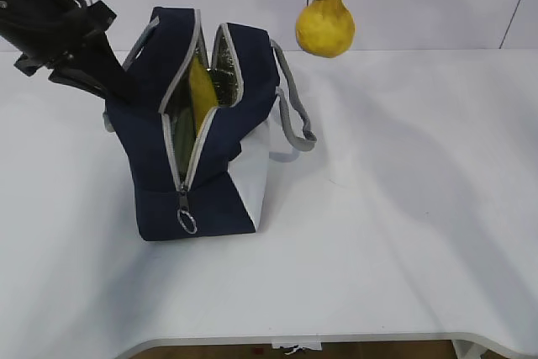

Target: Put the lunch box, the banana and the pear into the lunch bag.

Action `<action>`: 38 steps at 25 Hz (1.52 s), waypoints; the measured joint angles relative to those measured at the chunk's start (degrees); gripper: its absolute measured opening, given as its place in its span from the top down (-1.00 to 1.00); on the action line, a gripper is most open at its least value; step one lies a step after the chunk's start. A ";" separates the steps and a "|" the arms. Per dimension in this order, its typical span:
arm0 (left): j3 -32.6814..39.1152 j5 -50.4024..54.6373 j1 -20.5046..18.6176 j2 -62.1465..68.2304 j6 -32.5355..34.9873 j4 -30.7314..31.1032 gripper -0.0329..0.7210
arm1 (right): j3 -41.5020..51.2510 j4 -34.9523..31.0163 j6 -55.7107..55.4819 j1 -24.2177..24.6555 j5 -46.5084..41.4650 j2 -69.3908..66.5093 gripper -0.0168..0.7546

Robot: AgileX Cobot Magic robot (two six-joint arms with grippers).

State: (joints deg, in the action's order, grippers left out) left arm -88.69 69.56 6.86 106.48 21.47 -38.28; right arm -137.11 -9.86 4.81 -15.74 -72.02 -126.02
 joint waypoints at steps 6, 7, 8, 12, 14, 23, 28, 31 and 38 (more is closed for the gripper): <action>0.00 0.00 0.00 0.00 0.00 0.00 0.90 | -0.18 -14.75 0.12 -0.14 -0.12 3.50 0.51; 0.00 0.00 0.00 0.00 0.00 0.00 0.90 | -0.18 -16.17 0.36 -0.39 -0.12 3.50 0.51; 0.00 0.00 0.00 0.00 0.00 0.04 0.90 | 0.15 -17.69 0.47 -0.67 -0.12 3.50 0.51; 0.00 0.00 0.00 0.00 0.00 0.04 0.90 | 3.51 -20.69 0.99 -2.00 -0.12 3.54 0.51; 0.00 0.00 0.00 0.00 0.00 0.13 0.90 | 5.87 -22.91 2.19 -2.78 -0.12 3.54 0.51; 0.00 0.00 0.00 0.00 0.00 0.17 0.90 | 6.70 -28.03 4.01 -3.69 0.92 -3.03 0.50; 0.00 0.00 0.00 0.00 0.00 0.17 0.90 | 6.70 -29.99 4.72 -4.40 1.74 -4.60 0.29; 0.00 0.00 0.00 0.00 0.00 0.26 0.90 | 6.70 -30.68 4.94 -4.65 1.63 -4.73 -0.06; 0.00 0.00 0.00 0.00 0.00 0.39 0.90 | 6.70 -22.69 5.06 -4.65 1.29 -1.90 -0.34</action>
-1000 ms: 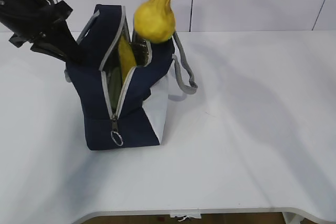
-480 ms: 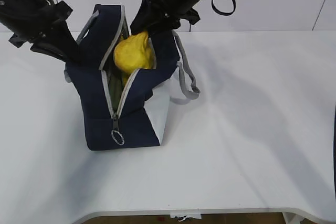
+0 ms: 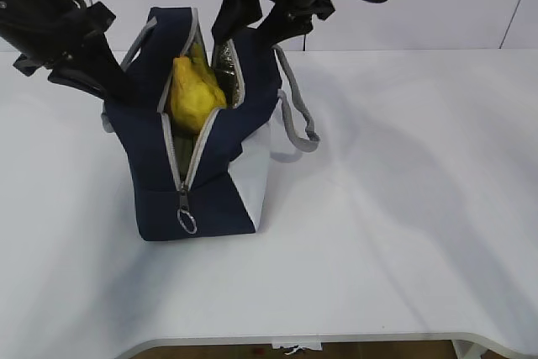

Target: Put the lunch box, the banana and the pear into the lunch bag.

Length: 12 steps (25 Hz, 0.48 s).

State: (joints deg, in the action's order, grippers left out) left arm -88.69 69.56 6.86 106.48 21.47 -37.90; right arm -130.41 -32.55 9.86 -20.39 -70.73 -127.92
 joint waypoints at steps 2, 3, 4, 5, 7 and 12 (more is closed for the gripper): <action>0.00 0.00 0.00 0.00 0.00 0.12 0.90 | 0.00 3.82 -0.45 0.00 -0.35 1.97 -0.34; 0.00 0.00 0.00 0.00 0.00 0.12 0.90 | 0.00 5.17 -0.74 0.00 -0.45 2.37 -0.34; 0.00 0.00 0.00 0.00 0.00 0.22 0.90 | 0.00 7.49 -1.55 0.00 -0.45 2.97 -0.34; 0.00 0.00 0.00 0.00 0.00 0.32 0.90 | 0.00 9.19 -2.02 0.00 -0.57 3.12 -0.34; 0.00 0.00 0.00 0.00 0.00 0.45 0.90 | 0.46 12.17 -3.49 0.00 -0.67 3.12 -0.34; 0.00 0.00 0.00 0.00 0.00 0.58 0.90 | 4.61 13.16 -4.49 0.00 -0.80 3.12 -0.34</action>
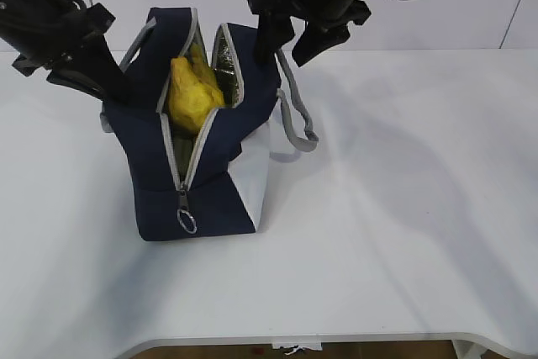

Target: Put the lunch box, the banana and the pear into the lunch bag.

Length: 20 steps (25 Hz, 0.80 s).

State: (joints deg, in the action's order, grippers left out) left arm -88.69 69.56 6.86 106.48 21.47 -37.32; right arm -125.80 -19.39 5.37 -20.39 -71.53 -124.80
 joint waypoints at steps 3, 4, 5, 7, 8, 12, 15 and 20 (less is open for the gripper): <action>0.00 0.00 0.00 0.00 0.00 0.00 0.90 | 2.16 -0.19 0.05 0.00 0.00 0.00 -0.34; 0.00 0.00 -0.09 0.00 0.00 0.00 0.90 | 2.61 -0.42 0.05 0.00 0.00 0.00 -0.34; 0.00 0.00 -0.09 0.00 0.00 0.00 0.90 | 3.05 -1.08 0.05 0.00 0.00 0.00 -0.34; 0.00 0.00 -0.09 0.00 0.00 0.10 0.90 | 3.21 -2.30 -0.03 0.00 0.00 0.00 -0.33; 0.00 0.00 -0.09 0.00 0.00 0.10 0.90 | 3.21 -3.00 -0.03 0.00 0.00 -0.13 -0.30; 0.00 0.00 -0.09 0.00 0.00 0.10 0.90 | 3.25 -3.88 -0.03 0.00 0.00 -1.26 -0.07; 0.00 0.00 -0.09 0.00 0.00 0.00 0.90 | 3.34 -3.92 -0.03 0.00 0.00 -1.36 0.37; 0.00 0.04 -0.09 0.00 0.00 -5.53 0.90 | 3.38 -3.60 0.61 0.00 0.00 -0.87 0.93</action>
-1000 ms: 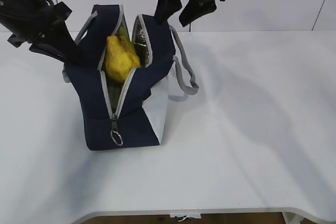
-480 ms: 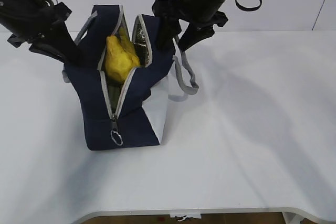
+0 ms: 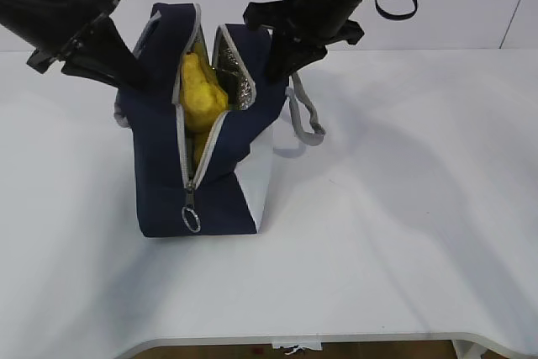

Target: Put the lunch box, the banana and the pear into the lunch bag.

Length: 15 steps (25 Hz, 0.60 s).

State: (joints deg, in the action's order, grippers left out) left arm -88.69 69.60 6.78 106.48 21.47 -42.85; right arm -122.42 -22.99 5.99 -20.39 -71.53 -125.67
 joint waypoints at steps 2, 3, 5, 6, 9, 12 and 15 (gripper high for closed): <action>0.00 0.00 0.00 -0.13 0.12 -2.57 0.90 | 0.00 1.64 0.24 0.00 0.00 1.33 0.95; 0.00 0.00 0.00 -0.13 0.33 -3.72 0.90 | 0.00 2.93 0.24 0.00 0.00 2.16 0.95; 0.00 0.00 0.00 -0.46 0.66 -7.91 0.90 | 0.00 5.79 0.00 0.00 -0.38 3.74 0.95; 0.00 0.00 0.00 -0.46 0.65 -8.83 0.90 | 0.00 7.29 -0.13 0.00 -0.49 4.52 0.95; 0.00 -0.11 1.86 -0.46 1.66 -11.60 0.90 | 0.23 11.04 -0.90 0.00 -0.83 7.15 0.95; 0.00 -0.74 4.70 -0.46 2.85 -13.24 0.90 | 0.36 13.93 -1.57 0.00 -1.07 9.23 0.95; 0.00 -4.12 7.86 -0.46 3.23 -14.25 0.90 | 0.36 16.16 -2.48 0.43 -1.34 10.49 0.95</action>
State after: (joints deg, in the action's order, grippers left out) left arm -88.69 65.49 14.63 106.01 24.69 -57.10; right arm -122.07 -6.83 3.51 -19.96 -72.87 -115.18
